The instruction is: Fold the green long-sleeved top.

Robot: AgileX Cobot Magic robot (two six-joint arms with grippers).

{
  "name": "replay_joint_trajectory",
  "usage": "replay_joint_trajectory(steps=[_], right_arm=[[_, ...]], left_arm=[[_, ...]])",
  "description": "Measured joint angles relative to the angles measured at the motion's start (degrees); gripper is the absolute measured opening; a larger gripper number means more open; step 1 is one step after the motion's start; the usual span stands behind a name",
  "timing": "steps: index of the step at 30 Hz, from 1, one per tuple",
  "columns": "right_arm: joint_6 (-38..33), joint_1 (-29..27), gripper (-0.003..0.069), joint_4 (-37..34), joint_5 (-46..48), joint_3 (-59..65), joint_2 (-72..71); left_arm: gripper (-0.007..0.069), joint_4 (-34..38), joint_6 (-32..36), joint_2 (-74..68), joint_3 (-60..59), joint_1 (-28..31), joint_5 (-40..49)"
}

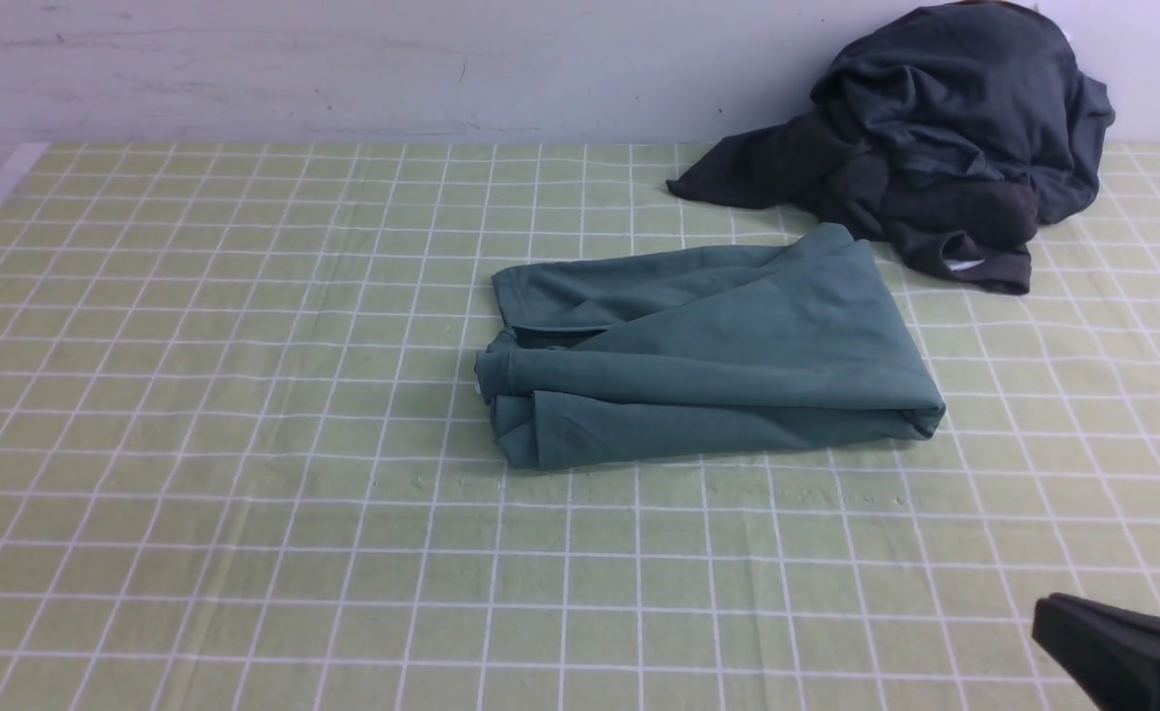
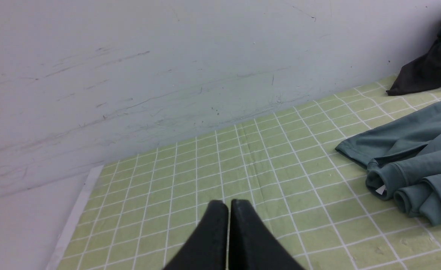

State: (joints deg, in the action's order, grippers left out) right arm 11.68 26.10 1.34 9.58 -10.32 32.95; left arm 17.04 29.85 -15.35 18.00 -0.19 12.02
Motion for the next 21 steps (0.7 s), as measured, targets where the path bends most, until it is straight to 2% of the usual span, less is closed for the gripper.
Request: replay_joint_trajectory(steps=[4,15,21], right_arm=[[0.00,-2.66,-0.0014,0.00,0.50,2.19,-4.84],[0.07,-16.62,-0.0014,0.00,3.66,9.59,-31.53],[0.14,-19.42,-0.0014,0.00,5.35,10.19,-33.50]], left_arm=[[-0.0004,0.00,0.00,0.00,0.00,0.00,0.00],[-0.0004,0.00,0.00,0.00,-0.06,0.00,0.00],[-0.0004,0.00,0.00,0.00,-0.06,0.00,0.00]])
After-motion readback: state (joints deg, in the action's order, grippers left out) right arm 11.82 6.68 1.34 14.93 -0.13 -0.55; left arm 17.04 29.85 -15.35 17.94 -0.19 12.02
